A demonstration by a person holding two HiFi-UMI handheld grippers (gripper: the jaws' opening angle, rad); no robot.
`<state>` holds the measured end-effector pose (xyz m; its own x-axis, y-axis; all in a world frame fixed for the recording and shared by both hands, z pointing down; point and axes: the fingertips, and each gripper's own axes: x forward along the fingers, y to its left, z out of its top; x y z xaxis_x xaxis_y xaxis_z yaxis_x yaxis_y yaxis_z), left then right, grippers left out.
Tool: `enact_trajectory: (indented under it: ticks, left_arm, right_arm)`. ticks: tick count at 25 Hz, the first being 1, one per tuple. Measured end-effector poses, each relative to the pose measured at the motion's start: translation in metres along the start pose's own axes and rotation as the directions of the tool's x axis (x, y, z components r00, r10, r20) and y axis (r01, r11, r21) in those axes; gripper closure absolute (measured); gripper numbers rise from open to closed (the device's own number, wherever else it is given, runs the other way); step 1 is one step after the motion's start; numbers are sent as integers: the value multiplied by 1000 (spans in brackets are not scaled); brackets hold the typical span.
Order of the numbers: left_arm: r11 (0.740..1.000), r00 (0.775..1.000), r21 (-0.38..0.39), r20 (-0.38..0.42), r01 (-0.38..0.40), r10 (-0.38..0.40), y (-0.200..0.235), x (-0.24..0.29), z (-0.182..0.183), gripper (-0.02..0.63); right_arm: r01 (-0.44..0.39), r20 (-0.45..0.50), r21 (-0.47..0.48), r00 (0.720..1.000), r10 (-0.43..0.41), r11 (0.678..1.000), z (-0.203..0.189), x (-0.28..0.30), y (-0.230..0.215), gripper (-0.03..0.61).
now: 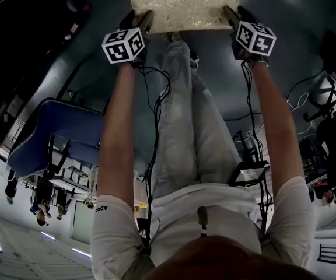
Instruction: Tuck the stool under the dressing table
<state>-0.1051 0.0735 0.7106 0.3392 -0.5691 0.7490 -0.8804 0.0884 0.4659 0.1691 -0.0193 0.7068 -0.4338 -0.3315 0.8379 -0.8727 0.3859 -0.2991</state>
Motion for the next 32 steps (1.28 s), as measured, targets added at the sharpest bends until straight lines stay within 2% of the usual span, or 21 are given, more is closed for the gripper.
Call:
enact_trajectory:
  ticks: [7, 12, 19, 25, 32]
  left_arm:
    - [1000, 1000, -13, 0, 25, -25, 26, 20, 43, 357]
    - [999, 1000, -14, 1, 29, -29, 30, 27, 60, 357]
    - [999, 1000, -34, 18, 22, -21, 27, 47, 87, 356]
    - [998, 999, -66, 27, -22, 24, 30, 59, 111, 354]
    - [985, 991, -139, 66, -105, 115, 24, 97, 164, 354]
  right_arm:
    - [21, -25, -14, 999, -21, 1000, 44, 35, 8, 365]
    - [25, -34, -27, 999, -26, 999, 62, 43, 8, 367]
    - [-16, -33, -62, 999, 14, 998, 100, 59, -6, 367]
    - [-56, -38, -105, 998, 52, 993, 137, 78, -10, 367]
    - [-117, -59, -197, 993, 107, 973, 220, 114, -35, 368]
